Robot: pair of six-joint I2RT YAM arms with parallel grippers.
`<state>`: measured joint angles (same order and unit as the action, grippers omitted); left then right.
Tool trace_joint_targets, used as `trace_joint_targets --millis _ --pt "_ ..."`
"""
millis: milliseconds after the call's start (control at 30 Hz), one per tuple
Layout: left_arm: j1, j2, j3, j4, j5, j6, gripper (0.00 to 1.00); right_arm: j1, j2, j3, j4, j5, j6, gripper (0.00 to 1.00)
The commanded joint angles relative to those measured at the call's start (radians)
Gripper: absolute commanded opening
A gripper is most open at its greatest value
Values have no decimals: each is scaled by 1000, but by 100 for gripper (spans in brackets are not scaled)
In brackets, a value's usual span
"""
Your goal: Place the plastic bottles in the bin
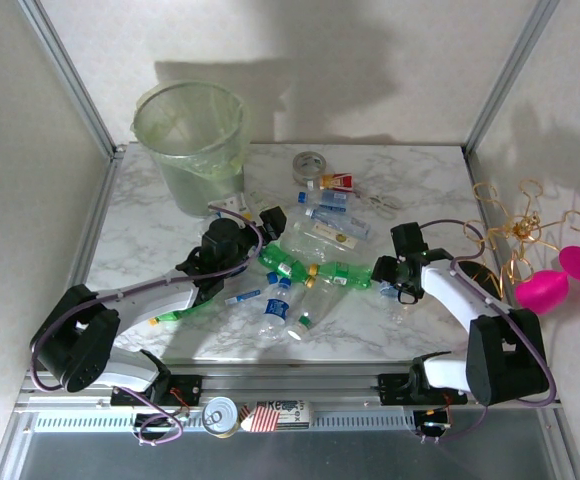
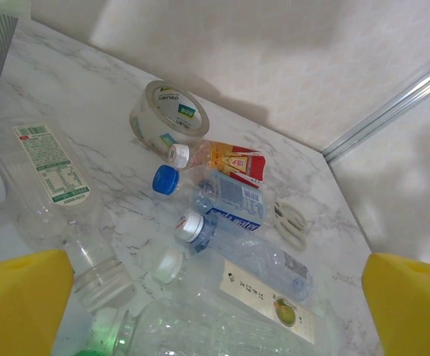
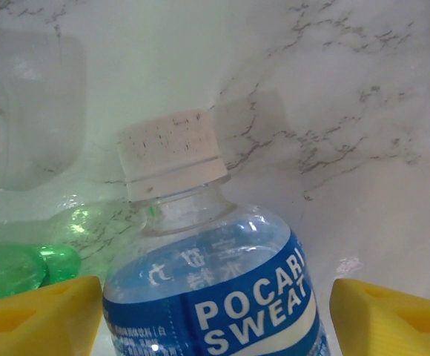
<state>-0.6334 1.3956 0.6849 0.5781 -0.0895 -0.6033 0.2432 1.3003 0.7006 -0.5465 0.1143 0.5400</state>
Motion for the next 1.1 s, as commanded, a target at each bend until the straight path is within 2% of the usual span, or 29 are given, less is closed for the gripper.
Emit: trace_joint_targets --millis 0,200,367,500,567,700,833,1067 --pt "-6 -34 4 -13 -4 1 99 18 51 -6 -43 28 17 81" --pt "-5 -68 -12 -30 -6 10 99 31 83 -14 -23 51 21 79" --pt "-5 -98 -15 -32 -1 23 99 31 49 17 -43 68 13 63" --pt "-5 -105 -13 -18 23 27 99 31 -8 96 -77 71 -9 59" --pt "-5 -102 -11 5 75 37 100 32 -40 152 -69 44 -20 59" --pt "-5 -81 -8 68 246 53 99 31 -82 237 87 -147 -20 58" --pt "-13 -66 -3 112 396 69 99 31 -66 273 352 -372 40 57" --pt "-76 -77 41 19 430 166 99 37 6 290 751 -623 219 57"
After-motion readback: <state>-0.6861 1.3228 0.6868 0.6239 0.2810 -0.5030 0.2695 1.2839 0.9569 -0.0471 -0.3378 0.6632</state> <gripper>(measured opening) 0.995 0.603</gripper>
